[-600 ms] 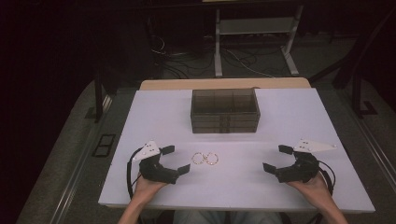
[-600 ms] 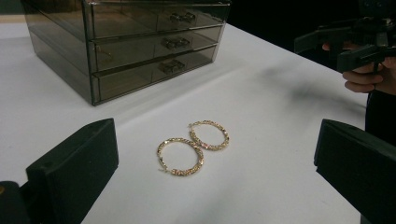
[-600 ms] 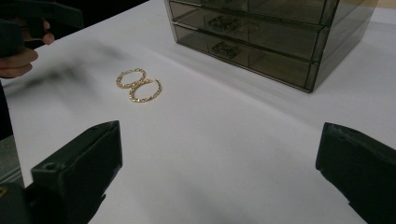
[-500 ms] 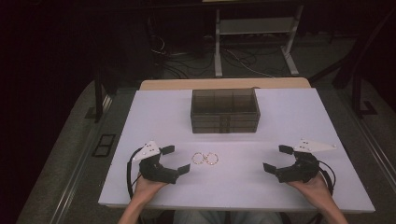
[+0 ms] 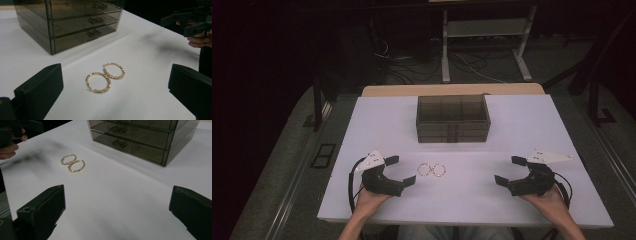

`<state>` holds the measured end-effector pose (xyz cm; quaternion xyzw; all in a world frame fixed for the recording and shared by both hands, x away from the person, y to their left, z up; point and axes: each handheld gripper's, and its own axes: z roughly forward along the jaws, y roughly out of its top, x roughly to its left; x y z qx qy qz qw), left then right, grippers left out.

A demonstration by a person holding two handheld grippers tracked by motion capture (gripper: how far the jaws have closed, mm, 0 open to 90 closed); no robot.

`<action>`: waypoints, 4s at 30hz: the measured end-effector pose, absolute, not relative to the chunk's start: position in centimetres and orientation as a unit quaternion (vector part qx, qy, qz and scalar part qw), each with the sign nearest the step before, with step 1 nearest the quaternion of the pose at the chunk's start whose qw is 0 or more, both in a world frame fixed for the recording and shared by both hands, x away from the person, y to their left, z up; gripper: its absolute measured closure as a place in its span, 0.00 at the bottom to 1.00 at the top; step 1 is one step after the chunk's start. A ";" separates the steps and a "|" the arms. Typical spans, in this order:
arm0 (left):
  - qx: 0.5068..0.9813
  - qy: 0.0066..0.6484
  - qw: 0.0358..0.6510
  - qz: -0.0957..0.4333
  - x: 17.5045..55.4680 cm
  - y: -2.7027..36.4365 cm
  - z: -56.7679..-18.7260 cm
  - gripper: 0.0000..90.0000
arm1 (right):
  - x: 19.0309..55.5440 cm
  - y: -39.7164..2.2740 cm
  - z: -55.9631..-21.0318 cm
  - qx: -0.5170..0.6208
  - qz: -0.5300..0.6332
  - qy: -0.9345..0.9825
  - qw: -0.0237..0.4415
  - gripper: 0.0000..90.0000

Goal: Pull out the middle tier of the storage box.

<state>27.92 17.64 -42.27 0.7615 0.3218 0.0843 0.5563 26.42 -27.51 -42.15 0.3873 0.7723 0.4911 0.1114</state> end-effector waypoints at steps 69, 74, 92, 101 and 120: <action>0.668 0.439 0.601 -0.029 32.7 10.6 -40.7 0.00 | 26.3 -27.1 -42.3 0.382 0.476 0.784 0.116 0.00; 0.649 0.454 0.609 -0.048 33.0 10.1 -41.1 0.00 | 26.3 -27.2 -42.3 0.383 0.477 0.783 0.118 0.00; 0.629 0.477 0.609 -0.080 33.6 8.2 -42.2 0.00 | 26.3 -27.2 -42.3 0.383 0.475 0.784 0.118 0.00; 0.602 0.495 0.617 -0.106 34.0 7.7 -42.5 0.00 | 26.3 -27.1 -42.3 0.383 0.474 0.784 0.117 0.00; 0.562 0.525 0.624 -0.135 35.2 6.5 -43.8 0.00 | 26.4 -27.3 -42.3 0.385 0.473 0.784 0.118 0.00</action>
